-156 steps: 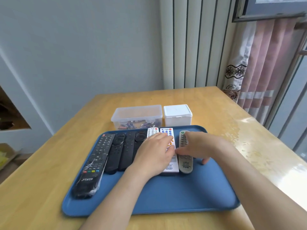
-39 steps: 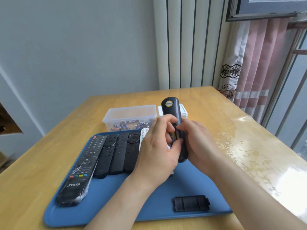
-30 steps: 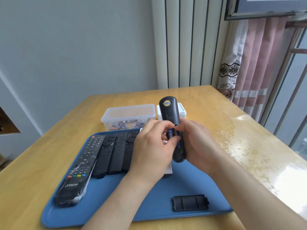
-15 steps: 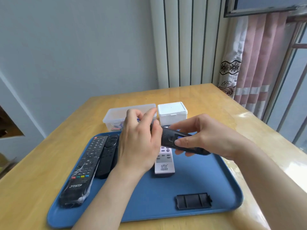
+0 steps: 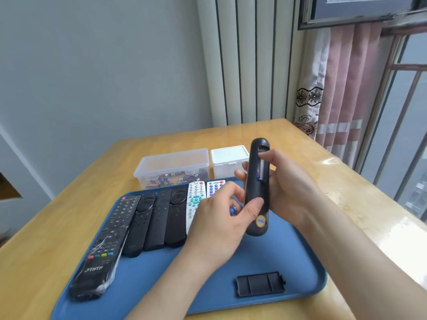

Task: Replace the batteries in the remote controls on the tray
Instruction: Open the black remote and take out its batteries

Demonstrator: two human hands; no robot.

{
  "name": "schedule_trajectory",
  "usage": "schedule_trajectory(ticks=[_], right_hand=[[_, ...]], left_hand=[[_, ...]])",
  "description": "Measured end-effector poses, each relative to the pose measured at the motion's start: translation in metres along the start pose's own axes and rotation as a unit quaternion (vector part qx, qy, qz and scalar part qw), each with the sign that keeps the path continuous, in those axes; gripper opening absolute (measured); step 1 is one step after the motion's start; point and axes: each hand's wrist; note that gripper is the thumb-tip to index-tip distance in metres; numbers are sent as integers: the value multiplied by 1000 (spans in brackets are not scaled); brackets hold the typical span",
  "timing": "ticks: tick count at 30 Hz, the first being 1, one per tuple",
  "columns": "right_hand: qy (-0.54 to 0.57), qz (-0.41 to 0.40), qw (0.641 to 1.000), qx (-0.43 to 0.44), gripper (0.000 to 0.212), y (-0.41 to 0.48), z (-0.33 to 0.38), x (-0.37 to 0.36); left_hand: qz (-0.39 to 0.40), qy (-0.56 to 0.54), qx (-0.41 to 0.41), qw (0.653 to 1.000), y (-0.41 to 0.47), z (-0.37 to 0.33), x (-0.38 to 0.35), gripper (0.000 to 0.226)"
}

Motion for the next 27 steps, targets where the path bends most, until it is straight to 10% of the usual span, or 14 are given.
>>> schedule_trajectory(ticks=[27], right_hand=[[-281,43,956,70,29,-3,-15,-20]], left_hand=[[-134,168,-188,958,0,3,8,24]])
Point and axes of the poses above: each hand's wrist, its own y-axis towards the middle knuckle, its own x-axis out of the back of the hand, z = x × y
